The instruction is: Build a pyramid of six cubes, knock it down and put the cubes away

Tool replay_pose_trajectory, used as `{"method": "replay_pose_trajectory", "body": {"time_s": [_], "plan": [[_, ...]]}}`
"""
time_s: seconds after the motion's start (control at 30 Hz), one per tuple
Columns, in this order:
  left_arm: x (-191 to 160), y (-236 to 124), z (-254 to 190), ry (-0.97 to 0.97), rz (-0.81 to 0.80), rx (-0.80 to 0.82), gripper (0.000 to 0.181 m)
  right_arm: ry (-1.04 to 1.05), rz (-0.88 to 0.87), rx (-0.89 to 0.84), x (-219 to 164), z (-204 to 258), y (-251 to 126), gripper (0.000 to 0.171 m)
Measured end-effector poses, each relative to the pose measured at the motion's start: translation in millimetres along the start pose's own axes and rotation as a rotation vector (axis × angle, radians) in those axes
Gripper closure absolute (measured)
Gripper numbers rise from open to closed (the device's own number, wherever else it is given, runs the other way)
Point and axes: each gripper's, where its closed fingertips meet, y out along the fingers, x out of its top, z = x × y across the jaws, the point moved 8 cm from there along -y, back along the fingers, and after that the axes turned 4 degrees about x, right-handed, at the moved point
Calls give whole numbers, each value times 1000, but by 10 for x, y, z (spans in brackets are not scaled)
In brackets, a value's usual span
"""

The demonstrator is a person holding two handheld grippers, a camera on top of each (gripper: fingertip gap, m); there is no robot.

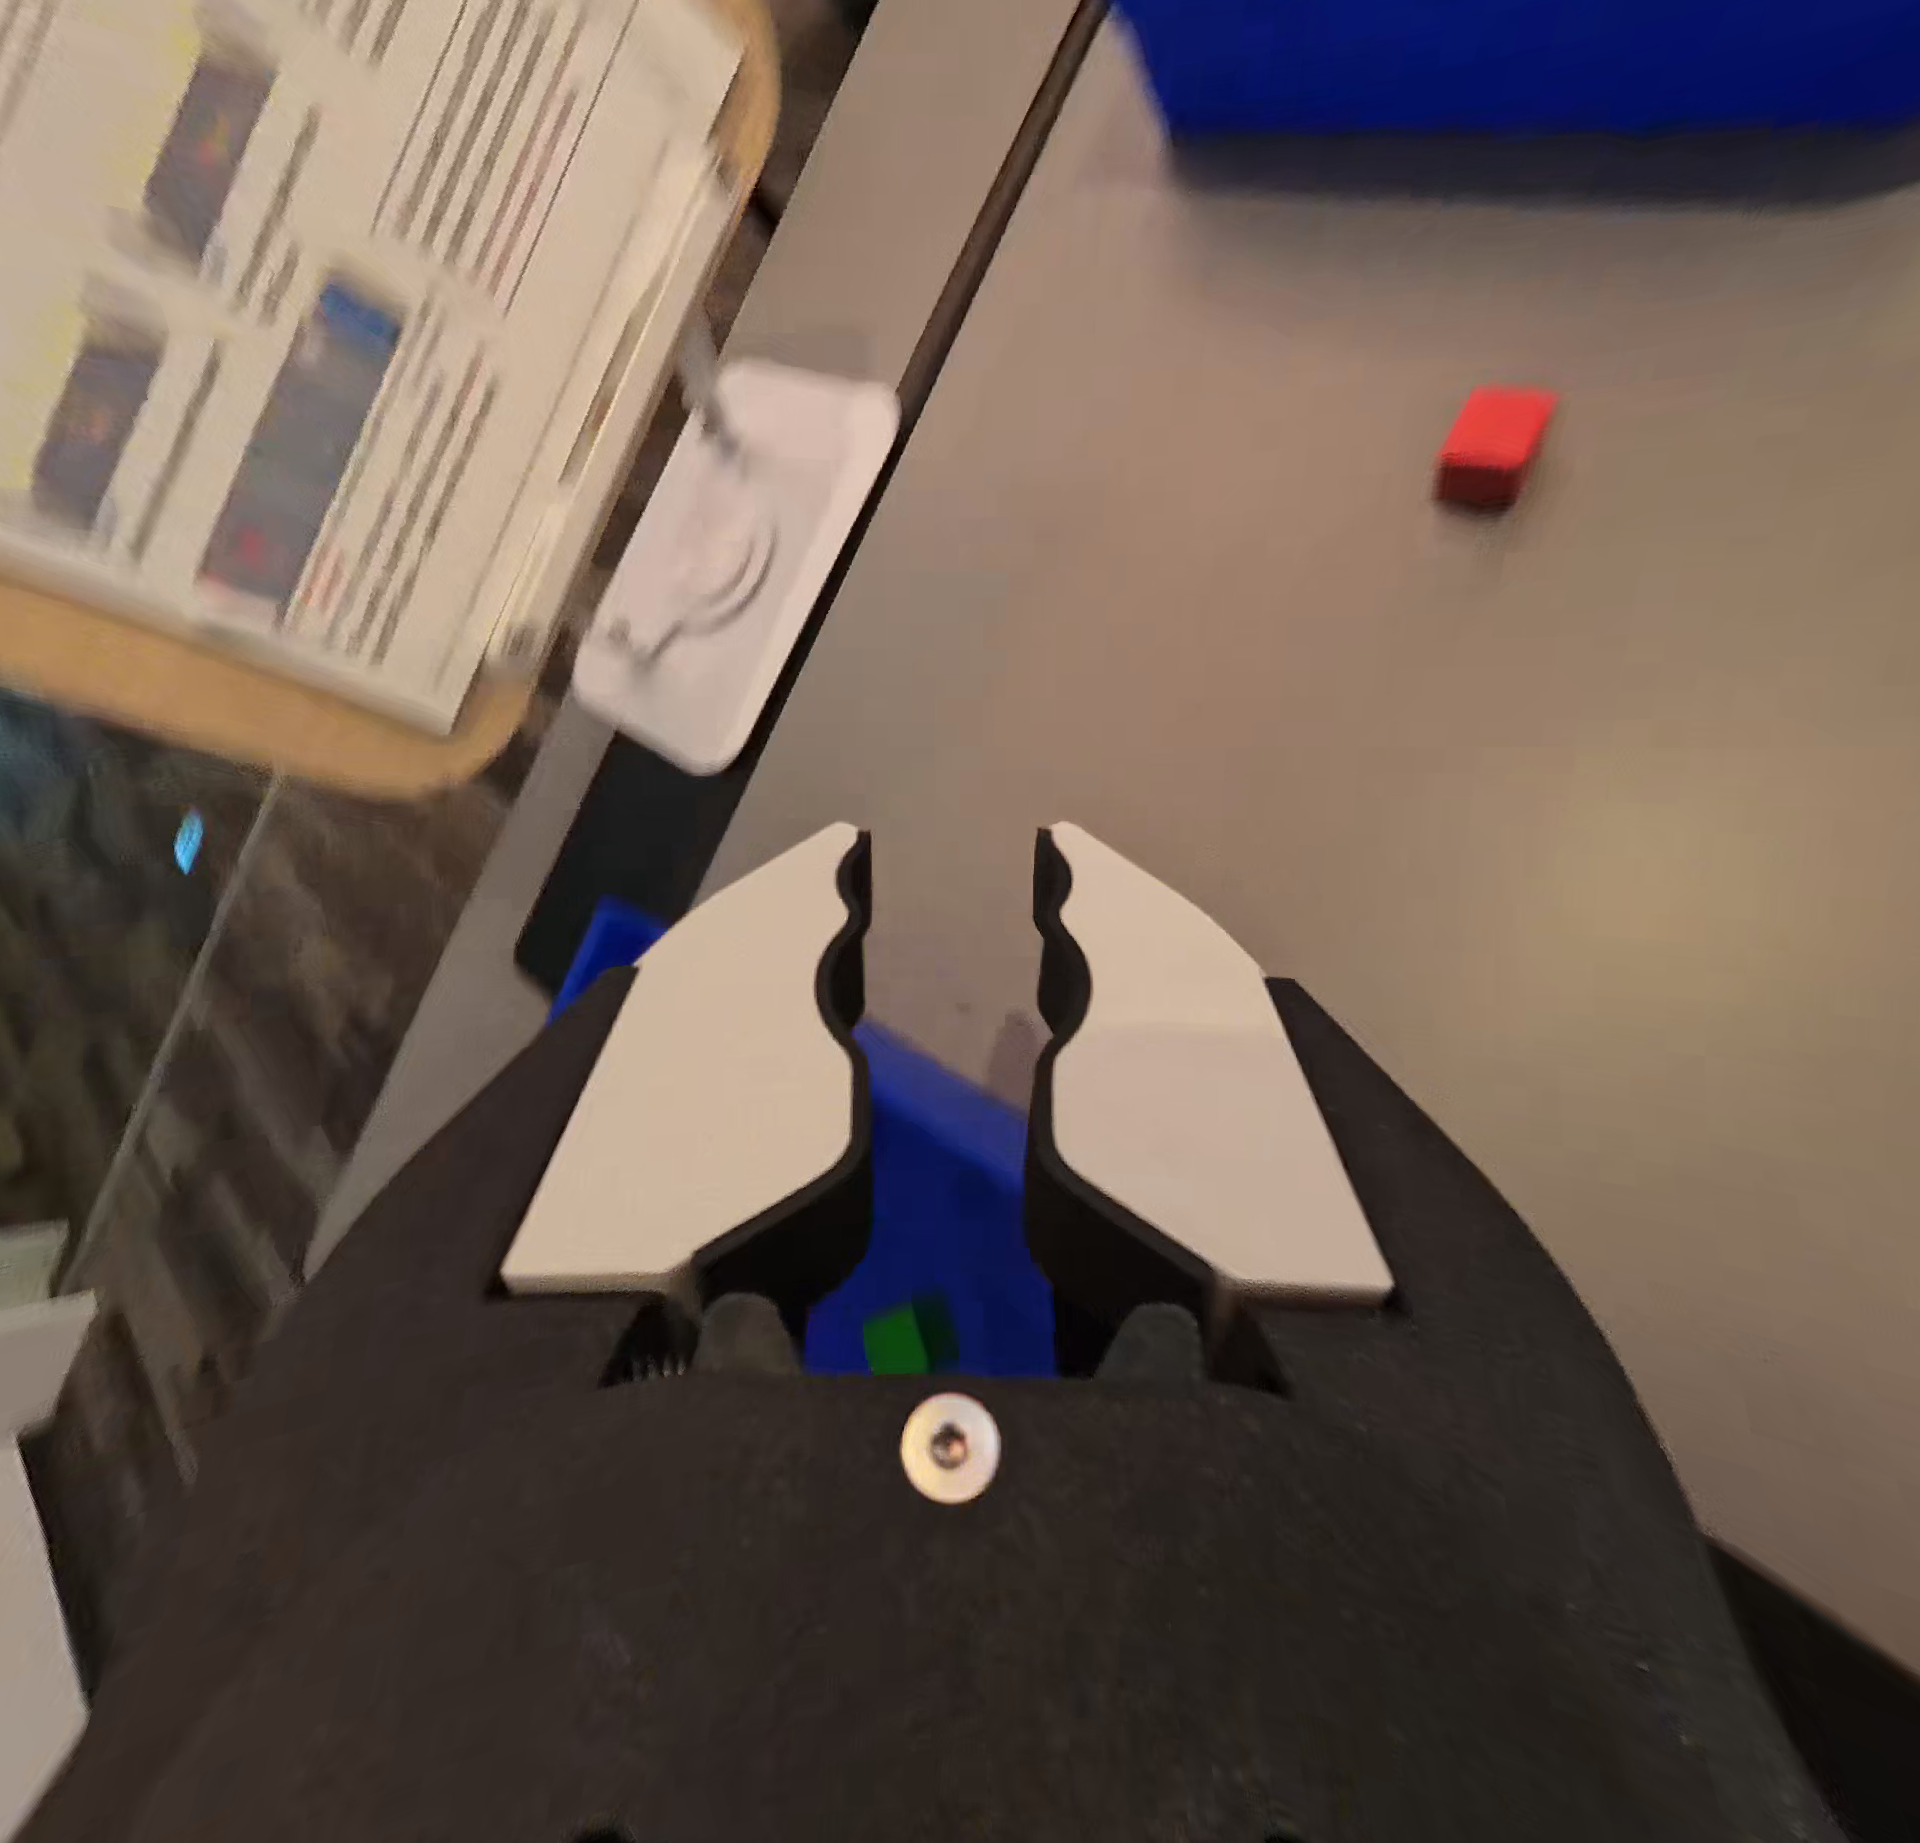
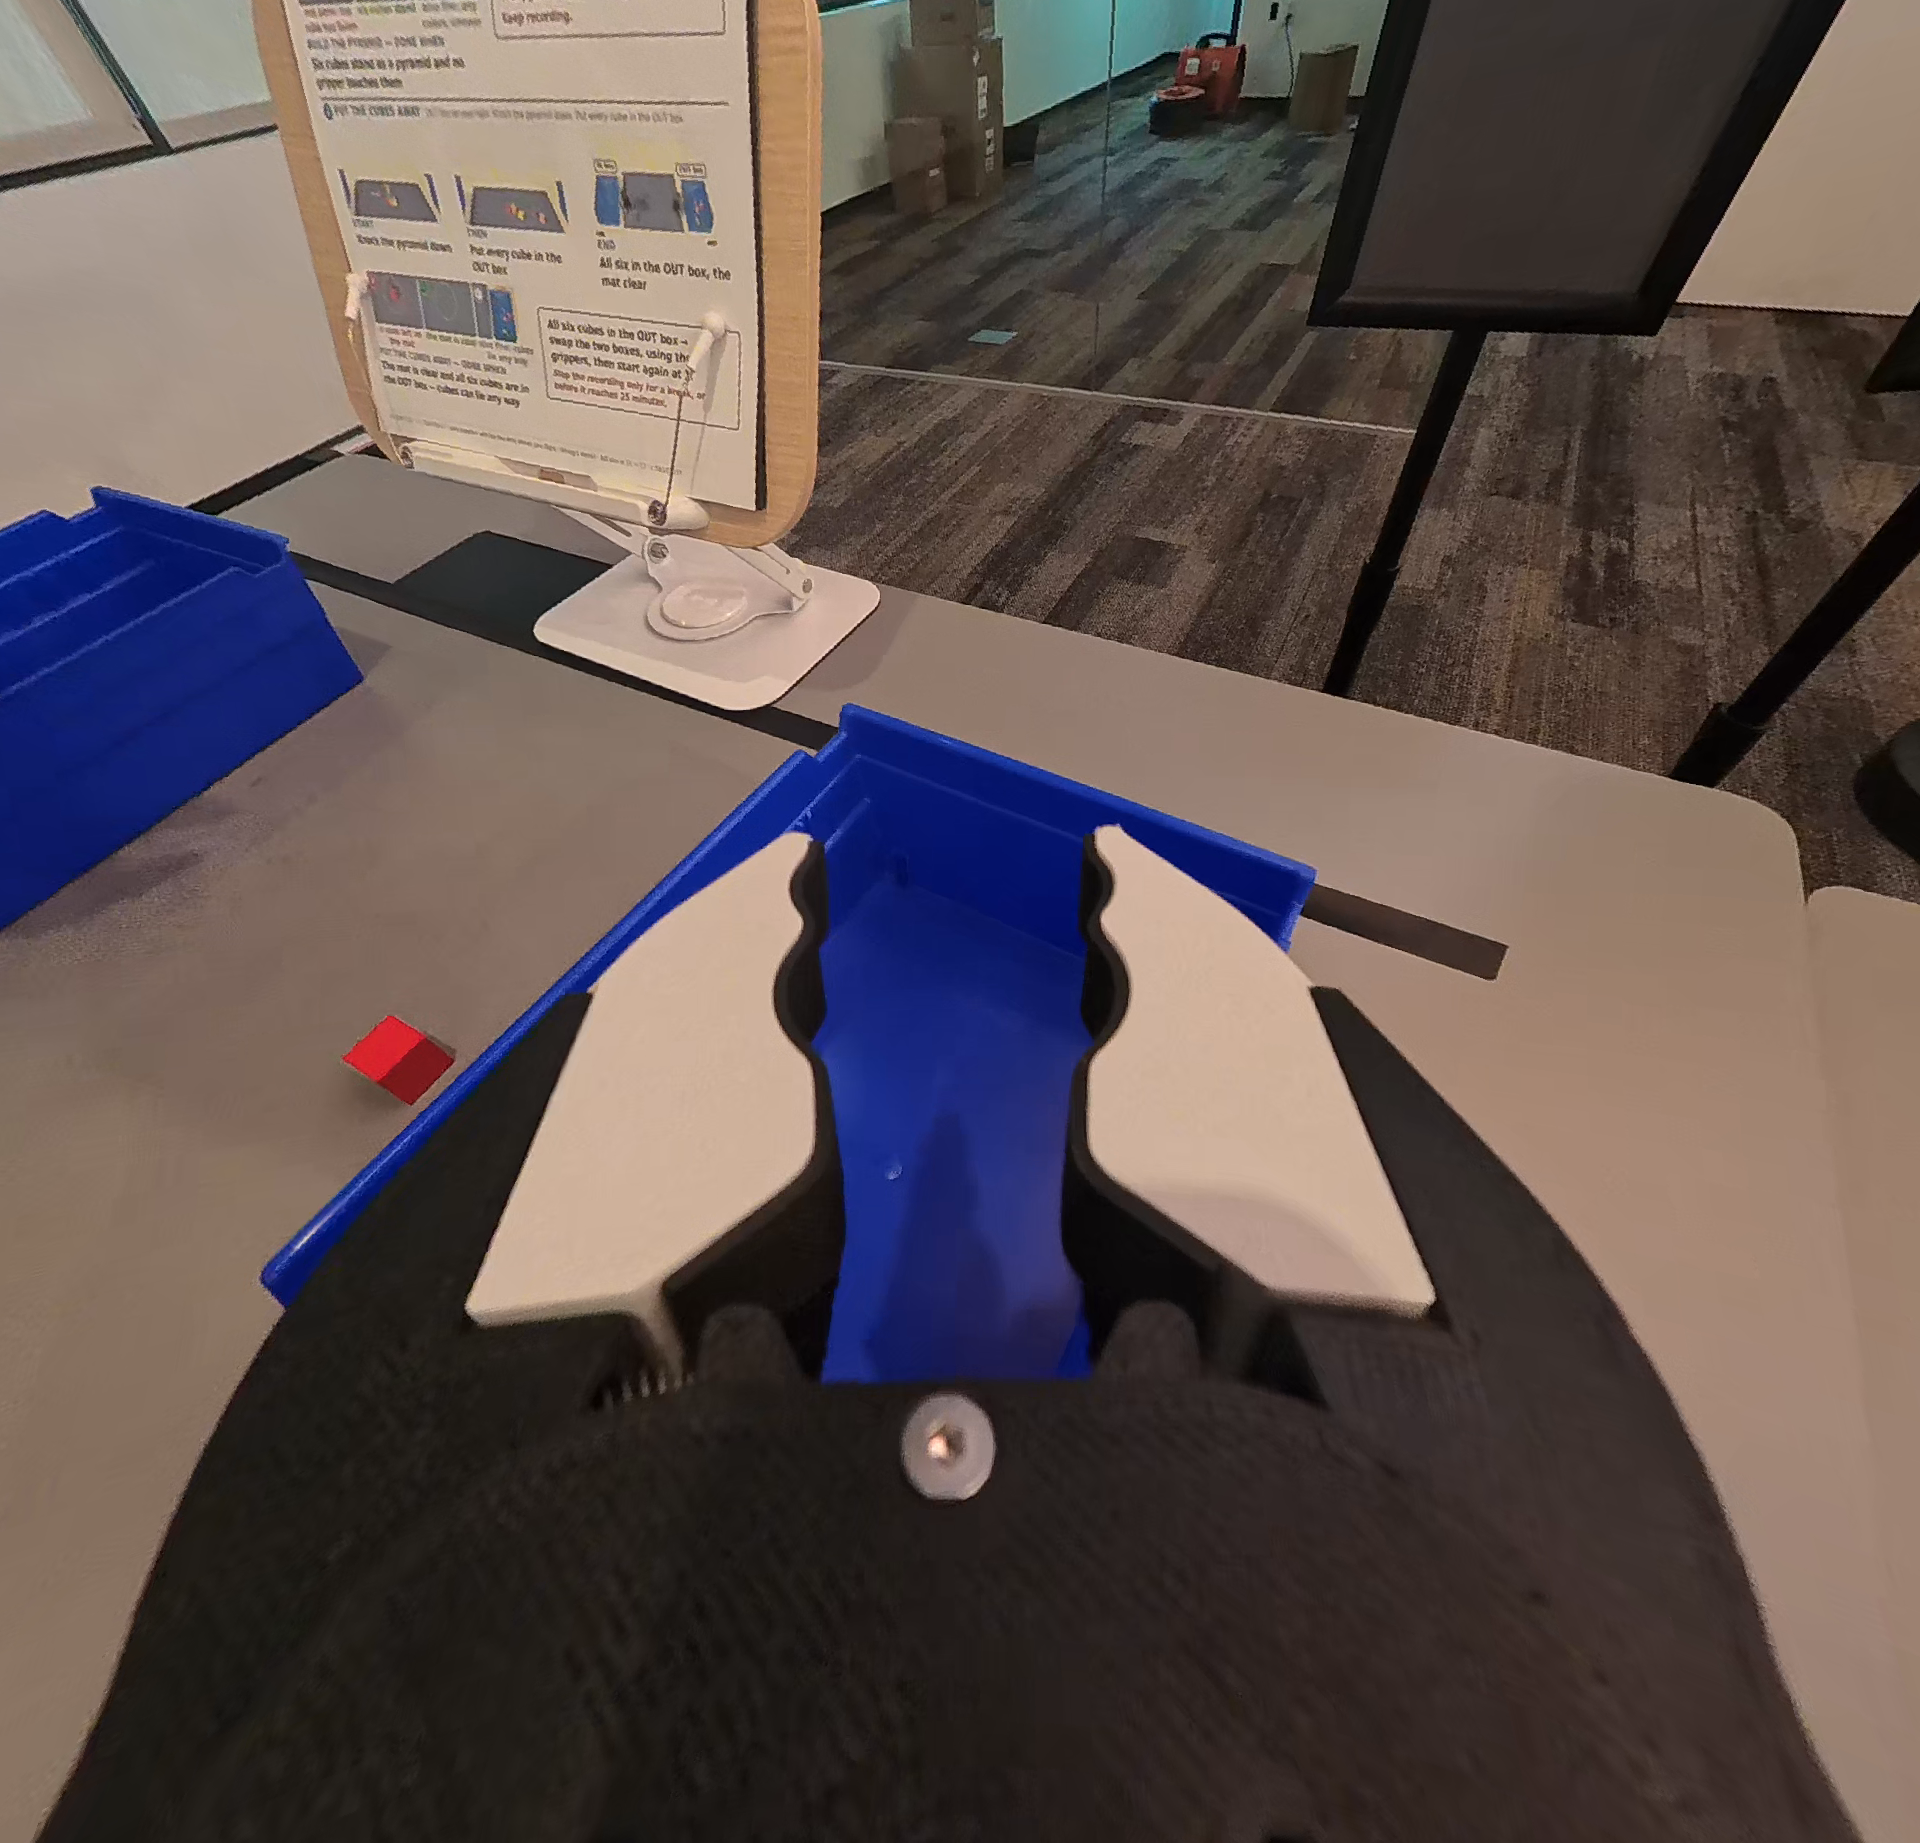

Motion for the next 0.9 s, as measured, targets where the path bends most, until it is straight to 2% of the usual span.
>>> {"method": "replay_pose_trajectory", "body": {"time_s": [0.1, 0.17, 0.27, 0.37, 0.43, 0.5, 0.7, 0.83, 0.9], "plan": [[-540, -153, 322, -122, 117, 71, 153, -6, 8, -3, 3, 13, 12, 123], [-881, -138, 442, -223, 167, 23, 154, -9, 18, -7, -4, 20, 20, 122], [-1364, 54, 516, -390, 303, -89, 150, -8, 30, -10, -19, 23, 24, 121], [-1714, 262, 500, -425, 412, -153, 152, -6, 35, -12, -31, 26, 22, 121], [-1849, 353, 477, -417, 458, -185, 152, -5, 38, -12, -39, 25, 15, 123], [-1931, 426, 430, -414, 512, -238, 143, 0, 42, -13, -52, 18, 8, 123], [-2102, 568, 417, -320, 652, -197, 138, 12, 51, -13, -84, -5, -1, 123], [-2126, 615, 414, -345, 656, -213, 141, 12, 58, -11, -98, -11, 4, 123], [-2143, 627, 397, -344, 664, -236, 151, 13, 61, -9, -103, -14, 5, 123]]}}
